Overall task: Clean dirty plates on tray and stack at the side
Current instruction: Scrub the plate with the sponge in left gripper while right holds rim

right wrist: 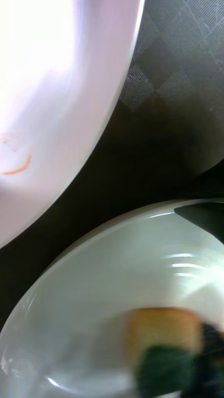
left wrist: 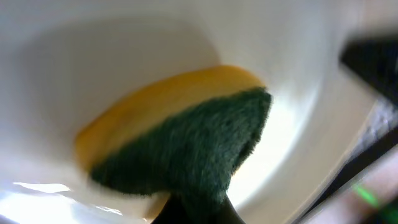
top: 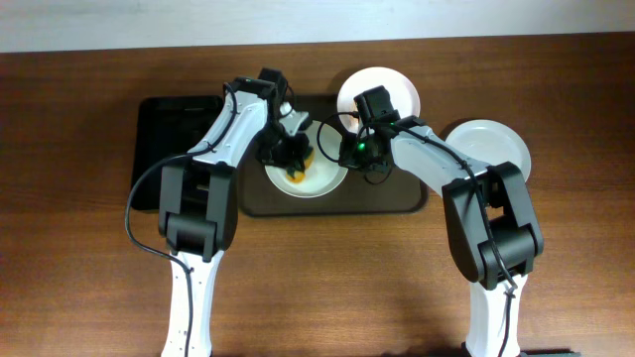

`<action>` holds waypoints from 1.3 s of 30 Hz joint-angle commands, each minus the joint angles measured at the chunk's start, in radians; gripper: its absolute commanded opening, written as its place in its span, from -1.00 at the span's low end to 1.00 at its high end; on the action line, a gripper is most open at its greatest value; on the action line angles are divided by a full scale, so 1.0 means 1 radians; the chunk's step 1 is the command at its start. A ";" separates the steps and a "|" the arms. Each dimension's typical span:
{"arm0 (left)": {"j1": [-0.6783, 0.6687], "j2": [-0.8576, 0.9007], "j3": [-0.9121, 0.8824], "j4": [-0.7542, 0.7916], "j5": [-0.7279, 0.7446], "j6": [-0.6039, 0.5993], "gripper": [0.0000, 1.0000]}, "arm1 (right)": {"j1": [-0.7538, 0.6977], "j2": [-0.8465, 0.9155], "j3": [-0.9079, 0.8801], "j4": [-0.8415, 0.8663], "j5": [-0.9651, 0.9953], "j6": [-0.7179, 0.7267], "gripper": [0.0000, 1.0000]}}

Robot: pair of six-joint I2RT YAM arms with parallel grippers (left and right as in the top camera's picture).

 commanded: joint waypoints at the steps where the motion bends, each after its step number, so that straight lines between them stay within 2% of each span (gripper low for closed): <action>1: 0.024 0.039 -0.018 0.116 -0.300 -0.097 -0.98 | 0.005 0.024 0.010 0.005 0.021 0.013 -0.92; 5: 0.022 0.039 -0.018 0.155 -0.380 -0.097 -0.99 | 0.005 0.024 0.010 0.005 0.021 0.013 -0.92; 13: 0.022 0.039 -0.018 -0.076 -0.448 -0.103 -0.98 | 0.005 0.024 0.010 0.006 0.020 0.013 -0.92; 15: 0.022 0.039 -0.018 -0.121 -0.370 -0.032 -0.99 | 0.005 0.024 0.010 0.008 0.020 0.013 -0.92; 18: 0.022 0.039 -0.018 -0.159 -0.108 0.167 -0.99 | 0.005 0.024 0.010 0.008 0.019 0.013 -0.92; 22: 0.022 0.039 -0.018 -0.164 0.097 0.301 -0.98 | 0.005 0.024 0.010 0.008 0.016 0.013 -0.92; 30: 0.023 0.039 -0.018 -0.019 0.124 0.309 -0.98 | 0.005 0.024 0.010 0.008 0.016 0.014 -0.92; 33: 0.023 0.039 -0.018 0.064 0.082 0.275 -0.98 | 0.005 0.024 0.010 0.008 0.016 0.014 -0.92; 35: 0.023 0.039 -0.018 0.133 -0.031 0.187 -0.98 | 0.005 0.024 0.010 0.008 0.016 0.014 -0.92; 36: 0.023 0.039 -0.018 0.179 -0.142 0.121 -0.99 | 0.005 0.024 0.010 0.008 0.016 0.014 -0.92; 38: 0.023 0.039 -0.018 0.206 -0.267 0.065 -0.98 | 0.005 0.024 0.010 0.008 0.017 0.013 -0.92; 39: 0.023 0.039 -0.018 0.207 -0.378 0.015 -0.98 | 0.005 0.024 0.010 0.008 0.017 0.013 -0.92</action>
